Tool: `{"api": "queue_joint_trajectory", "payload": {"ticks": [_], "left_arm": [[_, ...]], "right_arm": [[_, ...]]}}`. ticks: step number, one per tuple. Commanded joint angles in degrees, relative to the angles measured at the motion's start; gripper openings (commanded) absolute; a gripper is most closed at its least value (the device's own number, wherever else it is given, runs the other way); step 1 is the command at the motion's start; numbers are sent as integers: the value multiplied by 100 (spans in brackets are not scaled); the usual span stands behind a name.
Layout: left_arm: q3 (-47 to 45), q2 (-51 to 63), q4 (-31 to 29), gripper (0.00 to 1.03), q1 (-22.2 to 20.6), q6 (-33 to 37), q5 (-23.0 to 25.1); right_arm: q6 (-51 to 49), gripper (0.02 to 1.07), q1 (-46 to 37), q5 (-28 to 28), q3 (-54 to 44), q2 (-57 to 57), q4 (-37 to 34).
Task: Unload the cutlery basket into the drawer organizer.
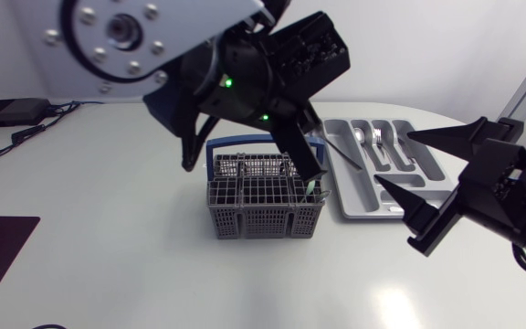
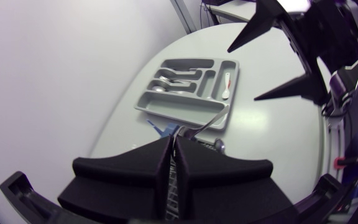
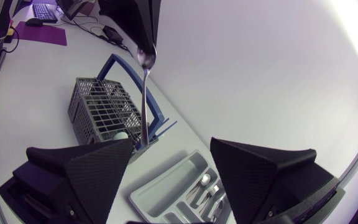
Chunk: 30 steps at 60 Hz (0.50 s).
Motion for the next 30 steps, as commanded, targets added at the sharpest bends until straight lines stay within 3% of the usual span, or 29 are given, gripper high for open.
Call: {"api": "queue_joint_trajectory", "payload": {"ticks": [1, 6, 15, 24, 30], "left_arm": [[466, 372, -250, 3, 121, -1286, 295], [554, 460, -294, 3, 200, -1778, 533], [765, 635, -522, 3, 393, -2323, 876], [915, 732, -830, 3, 411, -2525, 1016], [1020, 750, -953, 3, 411, -2560, 1069]], "right_arm": [[333, 89, 555, 465, -302, 17, 306], [342, 87, 986, 852, -390, 211, 578], [368, 74, 1012, 878, -434, 562, 1044], [333, 60, 1047, 878, -408, 808, 1317], [280, 55, 1056, 878, -373, 975, 1440]]}}
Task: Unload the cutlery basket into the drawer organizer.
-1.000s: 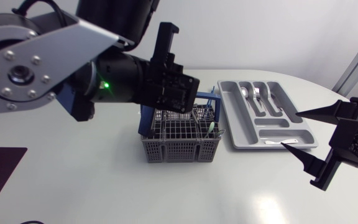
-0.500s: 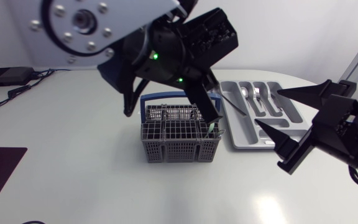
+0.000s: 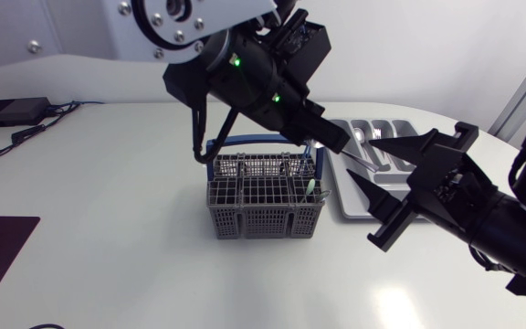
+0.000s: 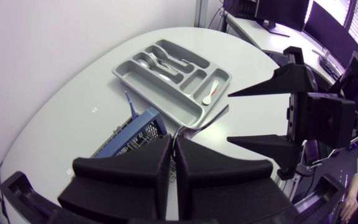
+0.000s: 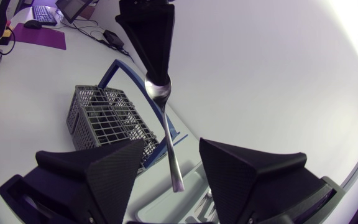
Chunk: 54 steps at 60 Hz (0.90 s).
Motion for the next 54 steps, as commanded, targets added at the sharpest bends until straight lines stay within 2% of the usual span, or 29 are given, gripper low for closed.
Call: {"api": "queue_joint_trajectory", "payload": {"ticks": [1, 15, 22, 31, 41, 54], "left_arm": [[262, 118, -90, 3, 15, -226, 103], [253, 162, -134, 3, -11, -200, 138], [235, 206, -134, 3, -20, -191, 147], [200, 232, -134, 3, -29, -165, 147], [218, 232, -134, 3, -46, -165, 156], [165, 232, -134, 3, -55, -156, 156]], "right_arm": [[22, 55, 66, 45, -69, 189, 148], [-66, 55, 119, 45, 81, 584, 341], [-127, 46, 136, 54, 107, 672, 438], [-171, 42, 180, 116, 168, 786, 535], [-189, 28, 207, 124, 265, 953, 596], [-241, 22, 277, 204, 335, 1041, 631]]}}
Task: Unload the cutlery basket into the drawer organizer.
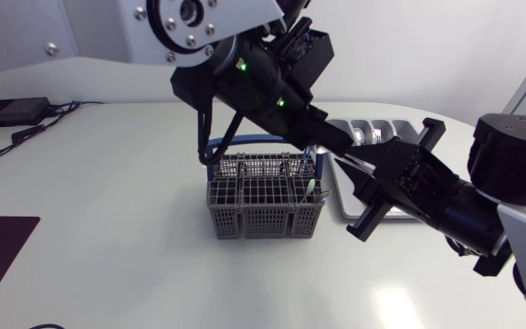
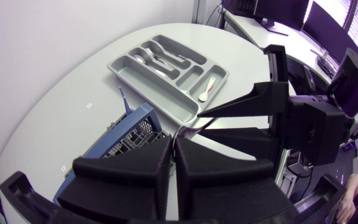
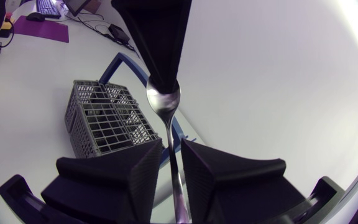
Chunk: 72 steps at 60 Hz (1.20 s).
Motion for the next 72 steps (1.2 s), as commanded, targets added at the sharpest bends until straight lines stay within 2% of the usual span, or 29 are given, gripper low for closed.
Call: {"api": "queue_joint_trajectory", "payload": {"ticks": [1, 16, 38, 40, 47, 54, 59, 72], "left_arm": [[97, 116, -55, 3, -42, -68, 40], [71, 108, -55, 3, -24, -33, 40], [53, 37, -37, 4, -42, 2, 40], [53, 29, -29, 11, -42, 11, 40], [115, -68, 24, 50, 28, 2, 40], [150, -226, 156, 81, 143, 20, 40], [194, -341, 217, 89, 266, 72, 40], [203, -455, 59, 89, 635, 345, 40]], "right_arm": [[-93, 22, 106, 90, 148, 90, 59], [-154, 12, 221, 143, 183, 108, -126], [-172, 11, 282, 108, 218, 90, -293], [-172, 11, 291, 99, 218, 90, -310], [-172, 11, 282, 46, 218, 29, -425], [-172, 11, 212, -77, 165, -112, -583], [-216, 11, -17, -297, 86, -270, -715], [-717, 11, -1555, -1624, -72, -613, -1286]]}}
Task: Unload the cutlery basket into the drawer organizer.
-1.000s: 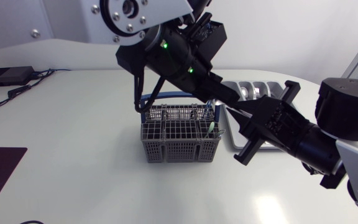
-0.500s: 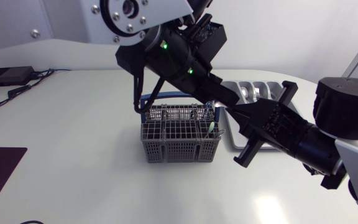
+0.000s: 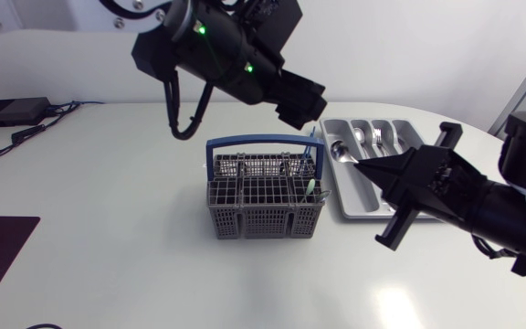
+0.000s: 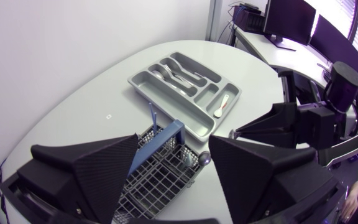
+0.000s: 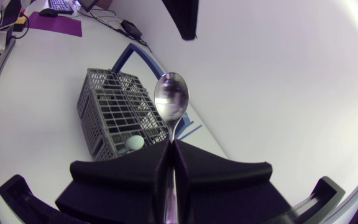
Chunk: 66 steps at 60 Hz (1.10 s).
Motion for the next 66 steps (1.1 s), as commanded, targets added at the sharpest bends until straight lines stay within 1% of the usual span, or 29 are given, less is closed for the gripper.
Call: {"api": "queue_joint_trajectory", "payload": {"ticks": [1, 7, 16, 21, 26, 28, 35, 44, 59, 66], "left_arm": [[190, -118, -129, 89, 158, 201, 22], [-83, -74, -199, 89, 158, 412, 22], [-496, 40, -138, 89, -53, 508, 22], [-584, 137, -50, 87, -149, 473, 22], [-628, 277, -23, 87, -255, 464, 31], [-663, 321, -15, 87, -307, 464, 31], [-742, 497, 29, 87, -395, 403, 31], [-751, 664, 108, 86, -422, 332, 31], [-812, 954, 416, 86, -404, 183, 31], [-795, 1139, 566, 86, -422, 139, 31]], "right_arm": [[-352, 11, -655, -481, -146, -134, -257], [-792, 11, -1595, -1325, -146, -187, -679], [-1829, 11, -2808, -2380, -41, 103, -1338], [-2435, 11, -3397, -2784, 144, 587, -1602], [-3217, 11, -3986, -3206, 592, 1386, -2226], [-3402, 11, -4135, -3294, 741, 1641, -2375], [-4184, 11, -4487, -3329, 1339, 2582, -2850], [-4826, 9, -4592, -3206, 2104, 3531, -3324], [-5169, 9, -4355, -2521, 3158, 4744, -3544], [-5309, 9, -4241, -2099, 3571, 5298, -3623]]}}
